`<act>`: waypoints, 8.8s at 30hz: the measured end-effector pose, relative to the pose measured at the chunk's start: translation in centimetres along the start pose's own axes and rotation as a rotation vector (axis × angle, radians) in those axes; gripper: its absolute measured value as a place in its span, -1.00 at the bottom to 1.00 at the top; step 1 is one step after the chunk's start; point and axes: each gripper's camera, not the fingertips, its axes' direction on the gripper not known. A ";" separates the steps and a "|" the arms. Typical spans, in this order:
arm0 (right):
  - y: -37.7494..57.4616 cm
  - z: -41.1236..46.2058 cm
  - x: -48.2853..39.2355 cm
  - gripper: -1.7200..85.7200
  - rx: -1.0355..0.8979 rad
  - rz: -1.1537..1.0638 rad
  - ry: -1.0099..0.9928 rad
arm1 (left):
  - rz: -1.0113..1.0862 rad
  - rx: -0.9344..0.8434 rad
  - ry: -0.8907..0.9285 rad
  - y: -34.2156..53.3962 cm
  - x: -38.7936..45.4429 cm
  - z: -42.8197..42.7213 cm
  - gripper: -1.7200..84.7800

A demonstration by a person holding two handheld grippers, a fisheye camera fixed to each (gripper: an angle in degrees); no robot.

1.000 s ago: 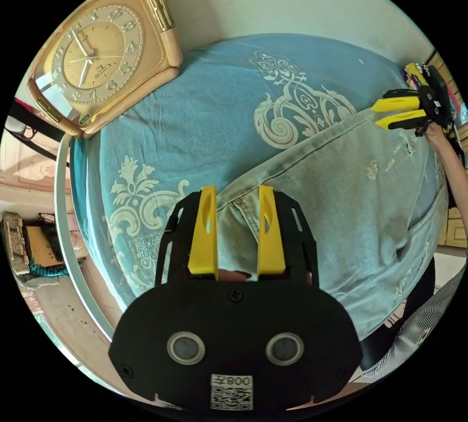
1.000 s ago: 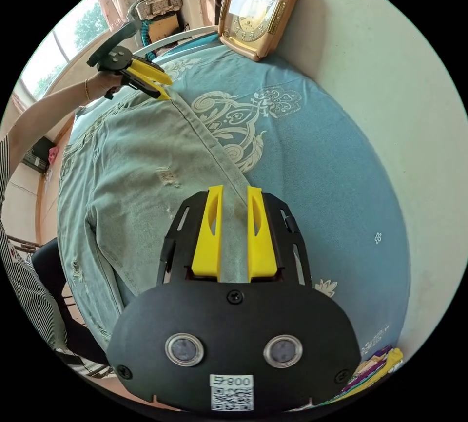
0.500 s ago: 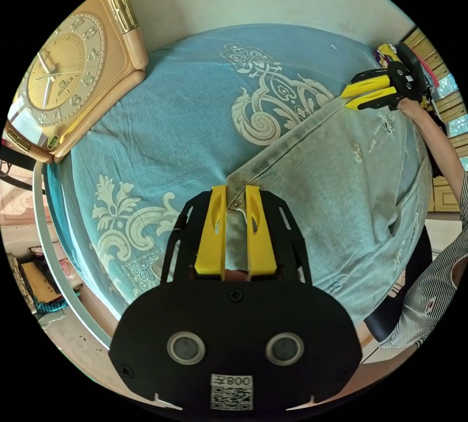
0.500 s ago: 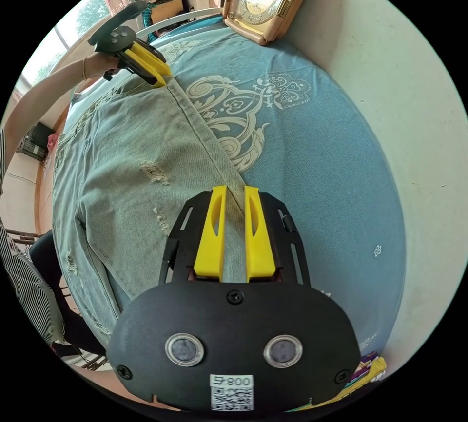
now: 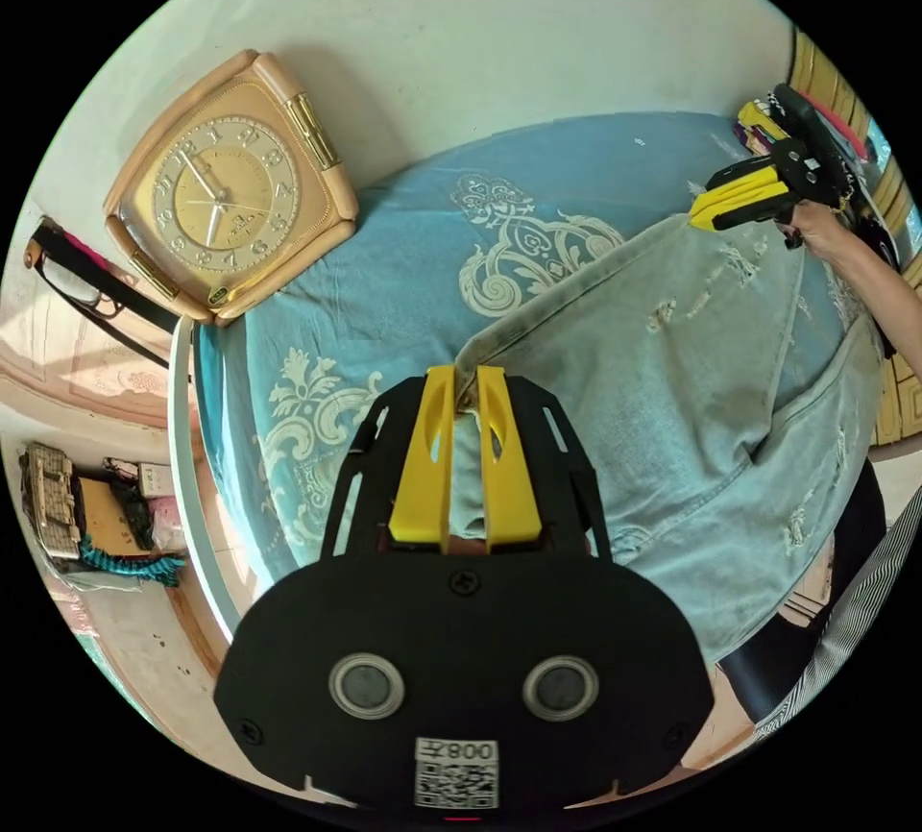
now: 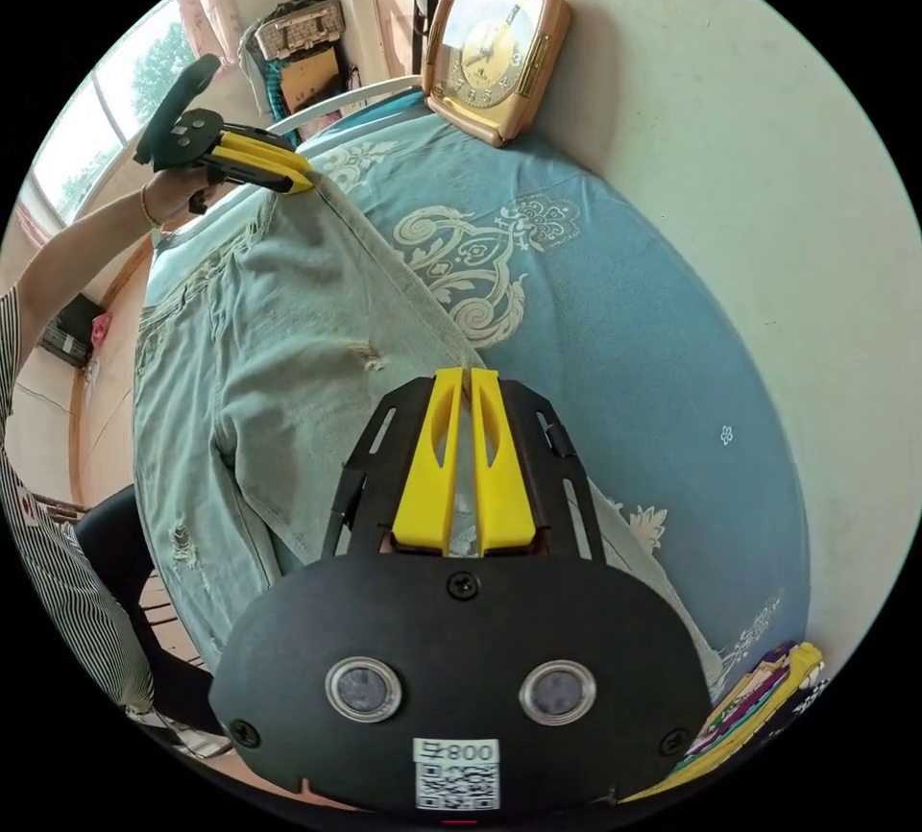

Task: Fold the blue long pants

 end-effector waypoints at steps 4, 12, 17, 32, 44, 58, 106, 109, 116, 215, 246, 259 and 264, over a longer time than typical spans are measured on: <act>3.1 -5.2 -6.0 -0.93 0.070 -0.017 0.042 | -0.013 0.086 -0.012 4.6 2.0 -4.1 -0.92; 10.9 -12.8 -21.3 -0.93 0.125 -0.060 0.062 | 0.014 0.134 -0.030 16.4 7.1 -9.9 -0.93; 15.5 -13.6 -32.0 -0.93 0.081 -0.088 0.030 | -0.060 0.120 0.014 26.1 9.7 -11.0 -0.94; 23.7 -6.4 -48.5 -0.93 -0.191 -0.087 -0.037 | -0.217 0.044 0.104 43.9 13.9 -6.9 -0.93; 27.7 -2.6 -53.9 -0.93 -0.279 -0.071 -0.062 | -0.348 0.034 0.197 53.9 14.1 -4.0 -0.94; 30.3 -1.9 -57.3 -0.93 -0.294 -0.027 -0.122 | -0.369 -0.011 0.205 60.6 13.8 -1.5 -0.94; 24.7 -19.3 -52.4 -0.91 -0.265 0.026 -0.257 | -0.659 -0.057 0.202 58.7 20.1 6.0 -0.96; 23.1 -21.3 -51.5 -0.91 -0.252 0.041 -0.243 | -0.660 -0.119 0.255 57.8 20.4 8.3 -0.95; 20.0 -26.8 -46.4 -0.88 -0.167 0.206 -0.379 | -0.676 0.028 0.190 54.7 23.6 6.2 -0.95; 36.9 -122.3 -36.0 -0.96 0.841 1.562 -0.523 | 0.402 -0.112 0.666 -21.0 92.9 19.8 -0.86; 31.4 -137.3 -50.1 -0.96 0.874 1.224 -0.220 | 0.553 -0.071 0.713 -37.4 108.4 23.5 -0.95; 34.5 -138.5 -49.3 -0.96 0.835 1.245 -0.206 | 0.567 -0.139 0.688 -38.7 112.3 26.7 -0.95; 35.5 -137.7 -47.9 -0.96 0.765 1.265 -0.212 | 0.554 -0.149 0.695 -38.3 112.6 27.8 -0.95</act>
